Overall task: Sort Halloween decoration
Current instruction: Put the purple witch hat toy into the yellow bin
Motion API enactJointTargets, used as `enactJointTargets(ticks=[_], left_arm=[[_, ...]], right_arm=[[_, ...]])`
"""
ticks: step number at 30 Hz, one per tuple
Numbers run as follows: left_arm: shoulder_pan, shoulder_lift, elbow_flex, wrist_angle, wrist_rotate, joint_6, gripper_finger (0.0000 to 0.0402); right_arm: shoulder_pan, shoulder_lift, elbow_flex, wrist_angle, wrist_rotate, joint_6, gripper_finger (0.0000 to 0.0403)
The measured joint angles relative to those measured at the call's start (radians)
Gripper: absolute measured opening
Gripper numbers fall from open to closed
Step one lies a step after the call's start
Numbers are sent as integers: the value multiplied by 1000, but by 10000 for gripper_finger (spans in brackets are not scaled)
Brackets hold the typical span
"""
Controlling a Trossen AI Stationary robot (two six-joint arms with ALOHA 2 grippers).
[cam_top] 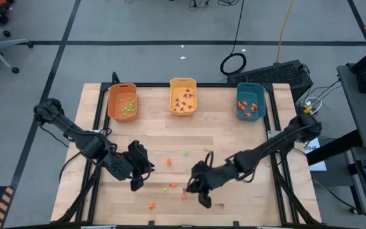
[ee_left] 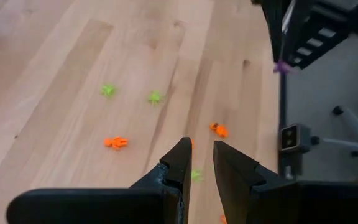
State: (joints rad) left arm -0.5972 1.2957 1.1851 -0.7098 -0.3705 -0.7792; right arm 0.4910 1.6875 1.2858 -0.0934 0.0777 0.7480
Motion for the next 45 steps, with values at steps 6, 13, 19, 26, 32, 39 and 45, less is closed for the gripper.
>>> enactJointTargets(ticks=[6, 13, 19, 26, 32, 39, 45], left_arm=[[1, -53, 1, 6, -57, 20, 66], [43, -96, 1, 50, -110, 144, 66], [86, -113, 1, 202, -110, 295, 66], [152, -113, 2, 350, -110, 348, 66], [193, -113, 2, 354, -110, 367, 66], [235, -113, 2, 354, -110, 370, 66], [257, -113, 2, 354, -110, 370, 66]], right_arm=[[-22, -165, 1, -40, 103, -80, 0], [-79, -349, 1, -113, 146, -233, 0], [-156, -510, -53, -132, 160, -352, 0], [-246, -699, -217, -92, 130, -376, 0], [-278, -792, -348, 53, 128, -399, 0], [-306, -812, -457, 236, 100, -396, 0], [-328, -811, -484, 330, 94, -423, 0]])
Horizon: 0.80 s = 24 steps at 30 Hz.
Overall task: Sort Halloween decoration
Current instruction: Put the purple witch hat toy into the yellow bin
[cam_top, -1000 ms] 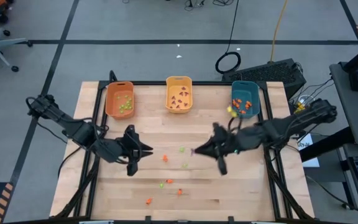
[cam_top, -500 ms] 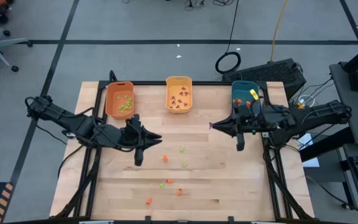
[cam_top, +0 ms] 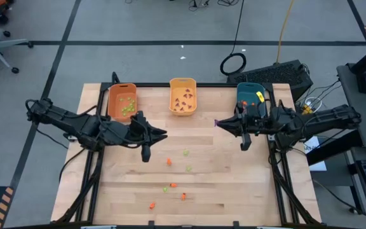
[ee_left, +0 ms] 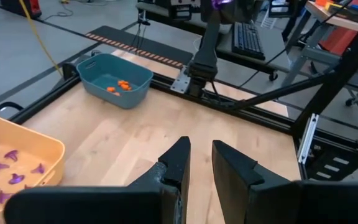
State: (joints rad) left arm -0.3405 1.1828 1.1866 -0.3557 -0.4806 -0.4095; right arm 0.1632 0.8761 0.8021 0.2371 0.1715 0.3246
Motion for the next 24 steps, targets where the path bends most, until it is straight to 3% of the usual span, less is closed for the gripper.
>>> enactJointTargets(ticks=[5, 14, 24], left_arm=[[0, 0, 0, -1, 0, 5, 66], [0, 0, 0, -5, 0, 5, 66], [1, 0, 0, -5, -30, 5, 66]], right_arm=[[-16, 0, 0, 34, -19, -116, 0], [-48, 0, 0, 50, -18, -519, 0], [-86, 0, 0, 92, -16, -728, 0]])
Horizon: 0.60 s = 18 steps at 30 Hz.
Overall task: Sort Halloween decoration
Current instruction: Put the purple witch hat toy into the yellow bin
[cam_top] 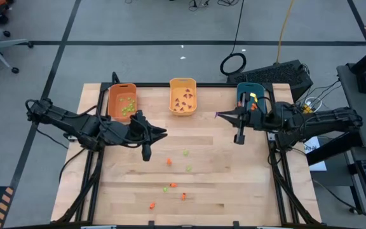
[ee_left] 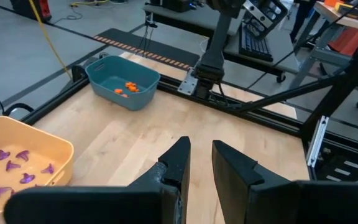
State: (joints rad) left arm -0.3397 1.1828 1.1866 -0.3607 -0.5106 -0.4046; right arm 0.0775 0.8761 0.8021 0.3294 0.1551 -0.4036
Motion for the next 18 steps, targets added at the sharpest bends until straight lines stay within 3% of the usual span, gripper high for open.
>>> enactJointTargets(ticks=[18], left_arm=[[0, 0, 0, 0, -59, 3, 66]], right_arm=[[1, 0, 0, -5, -2, 10, 0]])
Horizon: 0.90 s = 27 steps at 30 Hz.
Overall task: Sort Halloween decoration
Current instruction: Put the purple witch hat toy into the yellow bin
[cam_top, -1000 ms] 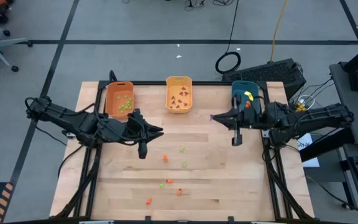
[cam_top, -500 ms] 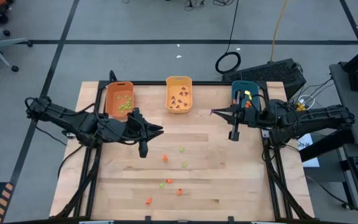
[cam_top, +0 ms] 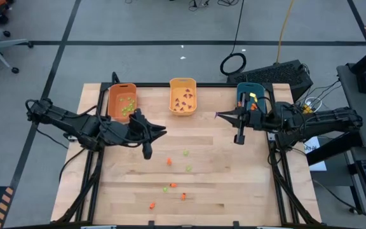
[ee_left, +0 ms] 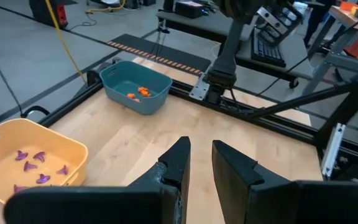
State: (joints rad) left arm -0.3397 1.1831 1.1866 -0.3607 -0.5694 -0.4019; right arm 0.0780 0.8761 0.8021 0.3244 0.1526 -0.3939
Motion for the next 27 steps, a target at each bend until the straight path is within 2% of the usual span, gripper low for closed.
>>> enactJointTargets(ticks=[11, 27], left_arm=[[0, 0, 0, 0, -38, -3, 66], [0, 0, 0, 3, -38, -11, 66]], right_arm=[[0, 0, 0, -3, 0, 150, 0], [0, 0, 0, -5, 0, 620, 0]])
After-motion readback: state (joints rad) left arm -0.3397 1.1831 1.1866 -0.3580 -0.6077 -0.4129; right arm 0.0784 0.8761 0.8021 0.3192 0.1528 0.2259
